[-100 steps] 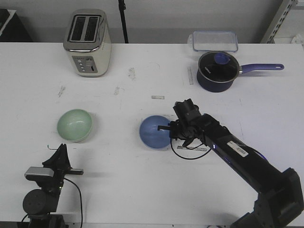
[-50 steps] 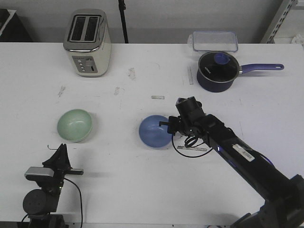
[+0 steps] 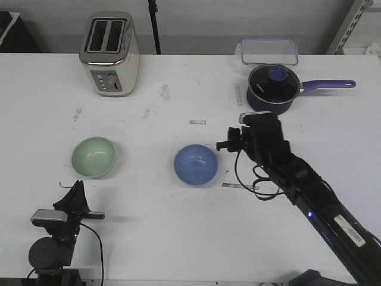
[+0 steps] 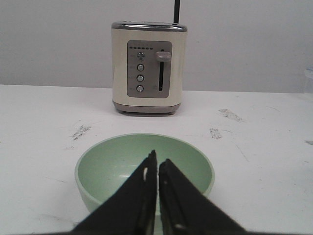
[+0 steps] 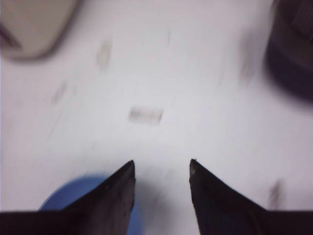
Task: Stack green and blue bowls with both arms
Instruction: 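Release the blue bowl and retract the right gripper to rest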
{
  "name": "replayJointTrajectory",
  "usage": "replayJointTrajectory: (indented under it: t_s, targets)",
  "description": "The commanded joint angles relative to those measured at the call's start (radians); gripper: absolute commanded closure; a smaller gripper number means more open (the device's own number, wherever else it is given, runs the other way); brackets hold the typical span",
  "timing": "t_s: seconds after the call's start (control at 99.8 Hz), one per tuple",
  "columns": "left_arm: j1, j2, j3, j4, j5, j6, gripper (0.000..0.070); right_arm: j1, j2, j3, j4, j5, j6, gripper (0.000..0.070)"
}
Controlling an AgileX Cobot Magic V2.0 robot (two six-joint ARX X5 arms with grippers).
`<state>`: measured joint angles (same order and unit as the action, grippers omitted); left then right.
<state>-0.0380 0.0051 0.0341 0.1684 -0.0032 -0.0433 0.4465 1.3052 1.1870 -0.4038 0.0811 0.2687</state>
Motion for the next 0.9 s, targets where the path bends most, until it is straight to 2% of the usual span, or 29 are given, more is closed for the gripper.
replayJointTrajectory:
  t_s: [0.0, 0.07, 0.14, 0.321, 0.652, 0.892]
  targets:
    - [-0.002, -0.002, -0.023, 0.013, -0.005, -0.006, 0.0698, -0.024, -0.038, -0.036, 0.084, 0.006, -0.23, 0.0535]
    - [-0.002, -0.002, -0.023, 0.013, -0.005, -0.006, 0.0699, -0.064, -0.095, -0.092, 0.173, 0.005, -0.296, 0.07]
    - [-0.002, -0.002, -0.023, 0.013, -0.005, -0.006, 0.0699, -0.112, -0.149, -0.151, 0.261, -0.001, -0.33, 0.0699]
    - [-0.002, -0.002, -0.023, 0.013, -0.005, -0.006, 0.0698, -0.25, -0.278, -0.312, 0.419, -0.008, -0.328, 0.0699]
    - [-0.002, -0.002, -0.023, 0.013, -0.005, -0.006, 0.0699, -0.444, -0.534, -0.586, 0.462, -0.142, -0.307, 0.0697]
    - [-0.002, -0.002, -0.023, 0.013, -0.005, -0.006, 0.0698, -0.467, -0.744, -0.702, 0.437, -0.141, -0.284, 0.0697]
